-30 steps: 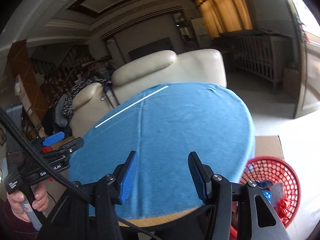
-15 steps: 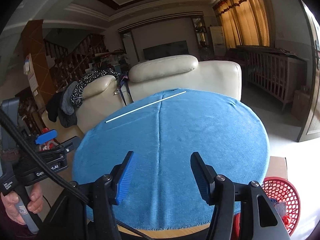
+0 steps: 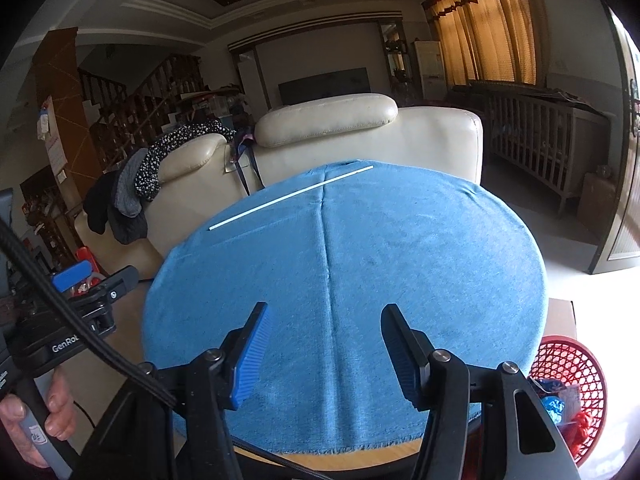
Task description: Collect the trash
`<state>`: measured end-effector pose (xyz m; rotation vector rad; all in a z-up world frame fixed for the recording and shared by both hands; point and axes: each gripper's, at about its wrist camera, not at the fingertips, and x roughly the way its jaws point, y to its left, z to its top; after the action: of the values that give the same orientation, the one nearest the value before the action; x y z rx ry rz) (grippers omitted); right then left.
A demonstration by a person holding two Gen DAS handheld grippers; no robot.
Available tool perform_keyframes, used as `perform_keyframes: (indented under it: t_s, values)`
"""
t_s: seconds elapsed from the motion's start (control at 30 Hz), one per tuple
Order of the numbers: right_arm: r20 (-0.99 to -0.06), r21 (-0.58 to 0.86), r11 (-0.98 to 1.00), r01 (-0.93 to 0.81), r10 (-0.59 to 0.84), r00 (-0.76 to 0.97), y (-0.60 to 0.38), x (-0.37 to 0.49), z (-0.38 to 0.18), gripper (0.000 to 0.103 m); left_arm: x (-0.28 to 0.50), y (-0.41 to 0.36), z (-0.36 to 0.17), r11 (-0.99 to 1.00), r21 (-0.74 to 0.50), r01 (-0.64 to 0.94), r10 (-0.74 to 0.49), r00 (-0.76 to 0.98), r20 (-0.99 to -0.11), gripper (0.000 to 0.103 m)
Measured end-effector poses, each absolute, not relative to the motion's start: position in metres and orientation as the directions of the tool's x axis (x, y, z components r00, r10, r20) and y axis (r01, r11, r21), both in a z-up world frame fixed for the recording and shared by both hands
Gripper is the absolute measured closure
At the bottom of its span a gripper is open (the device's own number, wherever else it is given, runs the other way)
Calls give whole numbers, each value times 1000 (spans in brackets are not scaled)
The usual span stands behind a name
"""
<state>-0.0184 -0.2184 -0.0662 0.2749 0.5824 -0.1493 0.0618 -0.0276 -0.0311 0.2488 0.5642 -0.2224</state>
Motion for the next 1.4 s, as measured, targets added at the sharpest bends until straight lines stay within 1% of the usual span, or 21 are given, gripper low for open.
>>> perform_keyframes:
  t_s: [0.63, 1.4]
  values:
    - [-552, 170, 966, 195, -70, 831, -193, -18, -63, 41, 57, 0, -31, 962, 148, 228, -116, 837, -535, 19]
    - [-544, 152, 971, 183, -72, 836, -182, -19, -58, 41, 55, 13, -32, 969, 135, 209, -107, 842, -529, 19]
